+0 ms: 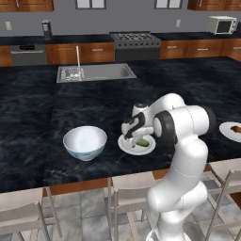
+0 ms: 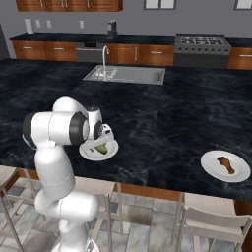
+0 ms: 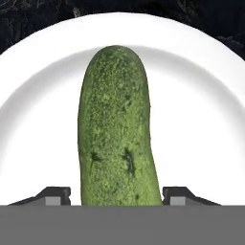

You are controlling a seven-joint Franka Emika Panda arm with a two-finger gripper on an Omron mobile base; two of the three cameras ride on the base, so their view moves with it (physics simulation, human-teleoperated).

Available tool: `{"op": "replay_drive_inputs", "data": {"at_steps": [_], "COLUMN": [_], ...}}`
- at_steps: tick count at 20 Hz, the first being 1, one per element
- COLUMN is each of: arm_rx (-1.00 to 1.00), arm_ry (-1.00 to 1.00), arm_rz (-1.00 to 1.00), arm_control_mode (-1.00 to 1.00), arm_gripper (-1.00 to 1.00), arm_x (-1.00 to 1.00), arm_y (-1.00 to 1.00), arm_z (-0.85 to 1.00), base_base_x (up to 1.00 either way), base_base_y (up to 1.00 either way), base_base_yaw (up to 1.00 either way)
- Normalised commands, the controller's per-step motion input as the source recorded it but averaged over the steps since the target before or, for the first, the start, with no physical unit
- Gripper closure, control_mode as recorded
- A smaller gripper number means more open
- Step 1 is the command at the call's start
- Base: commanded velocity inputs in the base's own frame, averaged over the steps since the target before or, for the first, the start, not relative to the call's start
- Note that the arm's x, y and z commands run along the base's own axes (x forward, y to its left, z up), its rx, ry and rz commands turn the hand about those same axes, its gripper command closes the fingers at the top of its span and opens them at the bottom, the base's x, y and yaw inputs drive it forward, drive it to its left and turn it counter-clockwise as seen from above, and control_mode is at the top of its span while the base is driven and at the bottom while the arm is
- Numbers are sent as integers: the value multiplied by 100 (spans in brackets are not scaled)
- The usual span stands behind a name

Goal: Pick the chicken drumstick and cucumber from their plates and place them in the bowl. Then put the bowl in the fridge.

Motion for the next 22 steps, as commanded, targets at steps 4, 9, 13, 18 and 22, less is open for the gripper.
{"op": "replay_drive_inputs", "data": {"at_steps": [4,9,13,18,22], "arm_rx": [0,0,2,3,4], "arm_ry": [15,9,14,6,0], "arm_rz": [0,0,0,2,1], "arm_control_mode": [-100,-100,-100,-100,-100], "arm_gripper": [100,100,100,100,100], "arm_x": [-7,-20,-27,-19,-14], "arm_y": [-1,-4,-4,1,14], "arm_z": [9,35,56,60,65], "base_base_x": [0,0,0,0,0], "base_base_y": [0,0,0,0,0], "base_base_yaw": [0,0,0,0,0]}}
